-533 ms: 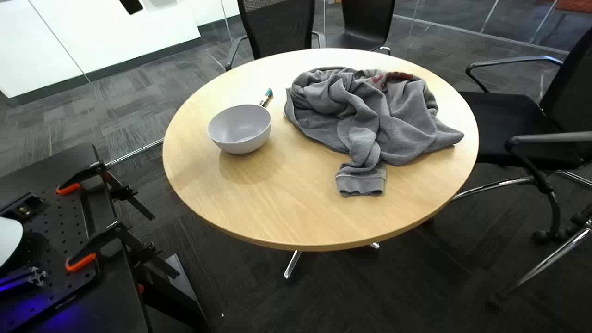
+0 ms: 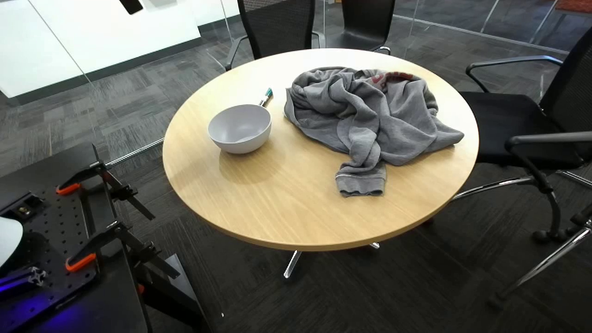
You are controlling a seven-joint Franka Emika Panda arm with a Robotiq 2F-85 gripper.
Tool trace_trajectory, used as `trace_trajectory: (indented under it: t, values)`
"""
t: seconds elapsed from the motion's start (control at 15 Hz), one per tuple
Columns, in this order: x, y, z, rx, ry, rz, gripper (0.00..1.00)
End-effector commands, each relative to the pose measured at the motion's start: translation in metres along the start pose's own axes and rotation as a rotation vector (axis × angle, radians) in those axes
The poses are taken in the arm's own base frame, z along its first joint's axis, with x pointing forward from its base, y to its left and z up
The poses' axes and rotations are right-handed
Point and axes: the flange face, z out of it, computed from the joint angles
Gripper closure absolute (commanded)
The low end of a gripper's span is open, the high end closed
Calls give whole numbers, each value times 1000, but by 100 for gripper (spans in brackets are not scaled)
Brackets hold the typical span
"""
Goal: Remove the green marker from the table and put them in the bowl
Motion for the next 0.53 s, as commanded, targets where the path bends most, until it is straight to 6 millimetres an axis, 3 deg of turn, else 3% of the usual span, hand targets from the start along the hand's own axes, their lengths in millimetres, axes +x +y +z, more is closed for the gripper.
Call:
trace_trajectory:
  t: [0.0,0.47]
  values:
    - [0,0,-1,0,-1,0,0]
    - [37,-20,-7,-101,48,-123,0]
